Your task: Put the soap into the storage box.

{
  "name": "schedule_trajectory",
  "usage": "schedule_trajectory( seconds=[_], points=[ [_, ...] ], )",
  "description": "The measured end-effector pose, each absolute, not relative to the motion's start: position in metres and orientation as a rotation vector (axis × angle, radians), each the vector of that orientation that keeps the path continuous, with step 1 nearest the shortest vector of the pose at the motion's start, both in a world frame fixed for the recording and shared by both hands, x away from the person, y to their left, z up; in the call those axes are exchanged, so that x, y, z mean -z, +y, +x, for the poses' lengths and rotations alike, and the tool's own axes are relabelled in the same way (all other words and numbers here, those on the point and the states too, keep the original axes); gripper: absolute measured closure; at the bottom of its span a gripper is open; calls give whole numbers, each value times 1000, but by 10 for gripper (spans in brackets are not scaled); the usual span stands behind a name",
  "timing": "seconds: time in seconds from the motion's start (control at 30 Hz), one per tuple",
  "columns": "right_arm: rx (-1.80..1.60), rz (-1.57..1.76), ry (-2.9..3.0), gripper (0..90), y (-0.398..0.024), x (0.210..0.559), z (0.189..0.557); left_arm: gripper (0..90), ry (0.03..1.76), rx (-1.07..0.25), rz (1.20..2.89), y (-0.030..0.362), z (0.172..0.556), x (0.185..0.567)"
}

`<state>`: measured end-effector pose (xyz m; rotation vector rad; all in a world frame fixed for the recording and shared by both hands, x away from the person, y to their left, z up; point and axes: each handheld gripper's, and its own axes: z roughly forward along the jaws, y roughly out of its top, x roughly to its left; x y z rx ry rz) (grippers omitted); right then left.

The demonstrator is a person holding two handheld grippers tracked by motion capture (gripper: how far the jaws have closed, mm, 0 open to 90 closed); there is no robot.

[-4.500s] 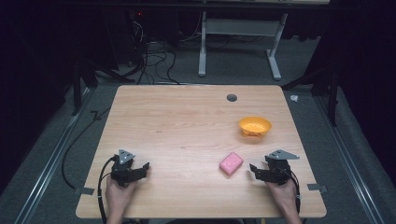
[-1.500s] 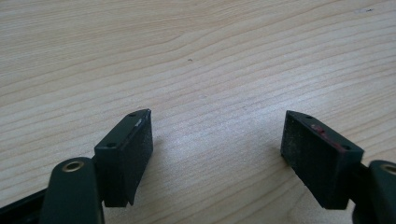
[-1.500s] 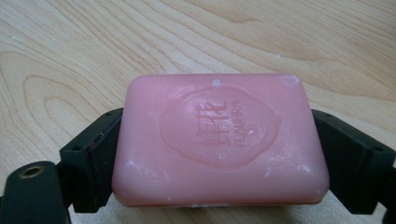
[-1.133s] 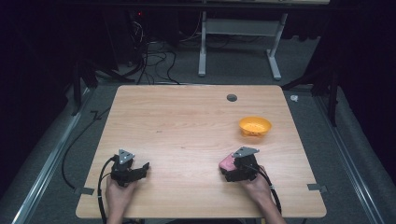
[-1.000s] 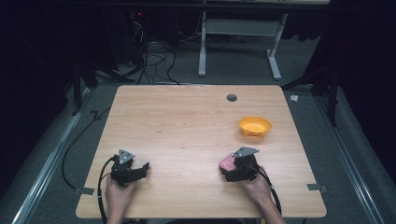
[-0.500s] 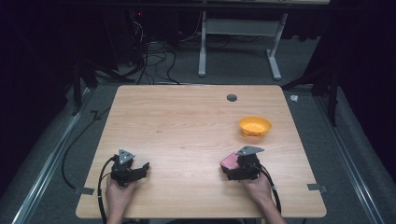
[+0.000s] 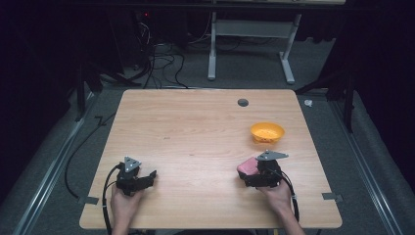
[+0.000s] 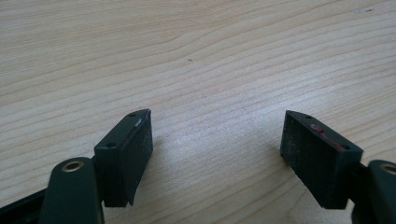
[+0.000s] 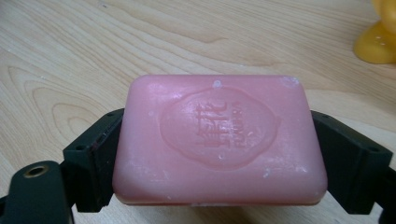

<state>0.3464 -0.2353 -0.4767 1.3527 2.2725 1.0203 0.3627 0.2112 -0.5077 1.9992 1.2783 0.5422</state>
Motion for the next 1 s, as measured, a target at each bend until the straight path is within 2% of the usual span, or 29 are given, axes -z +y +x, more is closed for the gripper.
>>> schedule_trajectory(
  seconds=[1.0],
  points=[
    [-986,1413,2178,134,-258,458,344,253,1279,-539,1998,211,363,508]
  ],
)
